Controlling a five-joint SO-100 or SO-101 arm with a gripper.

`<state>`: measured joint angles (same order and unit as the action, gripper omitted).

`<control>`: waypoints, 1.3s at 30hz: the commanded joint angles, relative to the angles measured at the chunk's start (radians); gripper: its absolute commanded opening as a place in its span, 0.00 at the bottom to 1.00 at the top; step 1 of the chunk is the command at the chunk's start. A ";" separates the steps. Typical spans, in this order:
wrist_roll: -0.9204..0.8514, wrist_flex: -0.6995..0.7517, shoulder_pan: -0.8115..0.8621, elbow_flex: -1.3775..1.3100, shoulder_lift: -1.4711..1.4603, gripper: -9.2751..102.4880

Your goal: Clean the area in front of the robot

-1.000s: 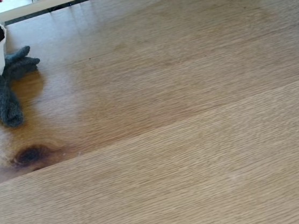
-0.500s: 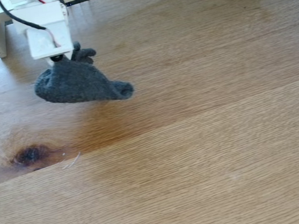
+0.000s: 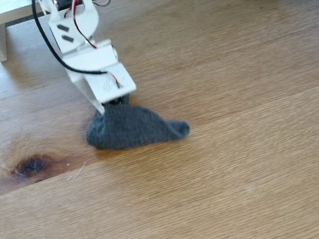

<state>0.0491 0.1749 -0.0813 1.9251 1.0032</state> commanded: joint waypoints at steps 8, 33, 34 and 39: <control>-0.091 0.018 0.103 -0.506 -0.290 0.08; -0.210 0.696 0.535 -0.583 -0.060 0.08; -0.210 0.746 0.505 -0.583 -0.037 0.08; -0.176 0.897 0.302 -0.583 0.044 0.08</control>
<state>-0.1427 1.0109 0.3620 1.3668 0.9004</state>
